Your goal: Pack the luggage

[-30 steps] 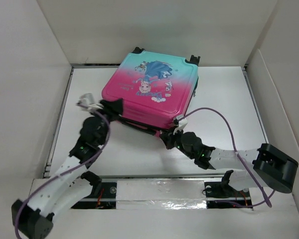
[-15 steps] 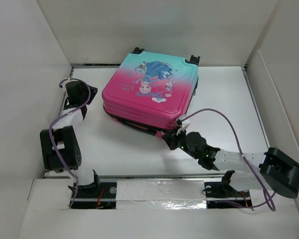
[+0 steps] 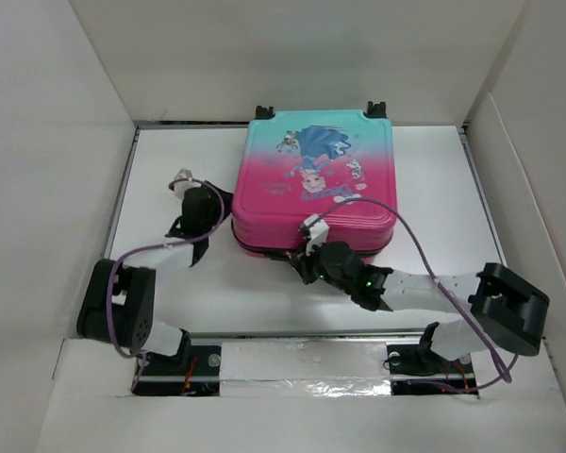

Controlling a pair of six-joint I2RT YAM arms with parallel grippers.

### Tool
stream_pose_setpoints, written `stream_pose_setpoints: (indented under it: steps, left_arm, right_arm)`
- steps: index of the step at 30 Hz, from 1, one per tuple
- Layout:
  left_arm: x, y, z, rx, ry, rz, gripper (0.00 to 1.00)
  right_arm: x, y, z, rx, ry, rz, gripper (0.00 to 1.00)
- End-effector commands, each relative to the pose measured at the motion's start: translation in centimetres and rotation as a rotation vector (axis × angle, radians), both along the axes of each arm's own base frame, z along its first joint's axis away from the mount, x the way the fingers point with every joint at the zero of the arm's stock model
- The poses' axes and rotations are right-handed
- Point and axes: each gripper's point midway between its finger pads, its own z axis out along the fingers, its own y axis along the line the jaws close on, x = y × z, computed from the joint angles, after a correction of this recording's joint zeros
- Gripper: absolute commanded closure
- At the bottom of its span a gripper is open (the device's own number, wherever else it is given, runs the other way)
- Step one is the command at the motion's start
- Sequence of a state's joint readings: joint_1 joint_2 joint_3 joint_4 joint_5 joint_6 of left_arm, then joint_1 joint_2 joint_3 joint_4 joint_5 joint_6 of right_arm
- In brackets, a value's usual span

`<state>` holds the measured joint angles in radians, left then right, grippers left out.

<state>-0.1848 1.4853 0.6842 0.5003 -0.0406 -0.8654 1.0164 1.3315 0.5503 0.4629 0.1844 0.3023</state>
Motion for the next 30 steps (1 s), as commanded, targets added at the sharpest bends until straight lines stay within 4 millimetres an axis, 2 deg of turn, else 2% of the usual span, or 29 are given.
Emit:
stream_pose_setpoints:
  steps: [1, 2, 3, 4, 5, 6, 7, 8, 9, 10, 12, 13, 14, 15, 16, 17, 18, 19, 20, 21, 22, 23, 24, 25, 26, 27, 28, 29, 30]
  left_arm:
    - [-6.6, -11.2, 3.8, -0.102, -0.136, -0.339, 0.62]
    - [-7.1, -10.6, 3.6, -0.094, -0.138, -0.321, 0.62]
    - [-8.9, -10.5, 2.0, -0.082, -0.11, -0.334, 0.62]
    - [-9.7, -10.1, 3.2, -0.094, -0.151, -0.34, 0.62]
    - [-10.5, -9.8, 3.1, -0.091, -0.152, -0.346, 0.62]
    - [-11.5, -9.3, 2.1, -0.077, -0.137, -0.351, 0.62]
    - [-12.6, -9.5, 3.2, -0.085, -0.171, -0.375, 0.62]
    - [-13.4, -9.7, 3.0, -0.086, -0.169, -0.392, 0.62]
    - [-14.1, -9.8, 2.4, -0.084, -0.157, -0.393, 0.61]
    - [-15.2, -10.8, 2.8, -0.097, -0.168, -0.432, 0.6]
    - [-14.9, -10.9, 3.6, -0.08, -0.194, -0.393, 0.57]
    - [-14.6, -10.8, 3.9, -0.054, -0.2, -0.391, 0.55]
    - [-14.2, -10.7, 4.4, -0.038, -0.205, -0.38, 0.5]
    - [-13.3, -10.5, 6.6, -0.033, -0.242, -0.345, 0.45]
    - [-12.9, -9.8, 7.3, -0.021, -0.25, -0.323, 0.4]
    - [-11.9, -8.6, 8.4, -0.017, -0.274, -0.28, 0.29]
    - [-11.2, -8.0, 10.2, -0.029, -0.309, -0.254, 0.24]
    - [-10.6, -7.4, 11.3, -0.035, -0.331, -0.229, 0.21]
    - [-9.7, -6.2, 12.0, -0.043, -0.338, -0.184, 0.18]
    - [-9.1, -6.2, 13.5, -0.06, -0.363, -0.185, 0.17]
    - [-8.5, -6.1, 14.7, -0.075, -0.397, -0.183, 0.17]
    - [-7.6, -6.3, 14.3, -0.075, -0.379, -0.18, 0.16]
    - [-6.6, -6.4, 15.9, -0.094, -0.4, -0.17, 0.14]
    - [-4.9, -6.9, 14.6, -0.088, -0.36, -0.174, 0.13]
    - [-3.9, -7.3, 14.6, -0.093, -0.349, -0.185, 0.12]
    - [-2.7, -8.3, 16.5, -0.124, -0.369, -0.217, 0.11]
    - [-0.9, -9.4, 14.7, -0.13, -0.325, -0.253, 0.11]
    - [0.3, -9.9, 14.8, -0.142, -0.319, -0.275, 0.1]
    - [1.7, -11.5, 17.4, -0.164, -0.36, -0.333, 0.09]
  right_arm:
    - [-4.5, 8.7, 9.0, 0.158, -0.128, 0.288, 1.0]
    - [-5.3, 9.7, 9.4, 0.151, -0.132, 0.317, 1.0]
    - [-6.0, 10.8, 8.8, 0.126, -0.128, 0.347, 1.0]
    - [-6.7, 12.1, 10.2, 0.132, -0.143, 0.384, 1.0]
    - [-8.5, 13.2, 10.4, 0.132, -0.141, 0.436, 1.0]
    - [-9.4, 14.1, 10.6, 0.133, -0.142, 0.463, 1.0]
    - [-10.2, 15.2, 10.0, 0.123, -0.136, 0.485, 1.0]
    - [-11.9, 16.7, 11.5, 0.164, -0.143, 0.56, 1.0]
    - [-13.7, 17.7, 11.4, 0.166, -0.136, 0.608, 1.0]
    - [-14.3, 18.5, 10.7, 0.15, -0.127, 0.631, 1.0]
    - [-13.9, 18.0, 10.0, 0.137, -0.124, 0.602, 1.0]
    - [-13.0, 16.9, 9.3, 0.133, -0.109, 0.564, 1.0]
    - [-11.9, 15.1, 11.3, 0.19, -0.129, 0.515, 1.0]
    - [-11.2, 11.9, 7.0, 0.134, -0.079, 0.479, 1.0]
    - [-8.1, 9.0, 6.3, 0.16, -0.043, 0.383, 1.0]
    - [-7.3, 6.1, 9.2, 0.262, -0.083, 0.355, 1.0]
    - [-6.7, 2.5, 5.1, 0.215, -0.036, 0.305, 1.0]
    - [-3.6, -1.2, 4.2, 0.21, -0.023, 0.188, 1.0]
    - [-3.1, -3.3, 4.0, 0.21, -0.02, 0.164, 1.0]
    - [-2.6, -5.7, 6.2, 0.254, -0.08, 0.125, 1.0]
    - [-1.9, -7.7, 6.0, 0.232, -0.105, 0.088, 1.0]
    - [-0.5, -10.5, 5.5, 0.199, -0.094, 0.014, 1.0]
    - [-0.3, -12.2, 7.5, 0.222, -0.159, -0.015, 1.0]
    - [0.3, -13.6, 8.5, 0.203, -0.2, -0.042, 1.0]
    - [0.3, -14.5, 8.0, 0.174, -0.177, -0.043, 1.0]
    - [1.5, -16.8, 8.3, 0.16, -0.189, -0.112, 1.0]
    - [1.8, -17.5, 8.4, 0.153, -0.195, -0.118, 1.0]
    - [1.4, -17.4, 8.1, 0.157, -0.176, -0.076, 1.0]
    - [1.9, -18.3, 7.8, 0.155, -0.168, -0.093, 1.0]
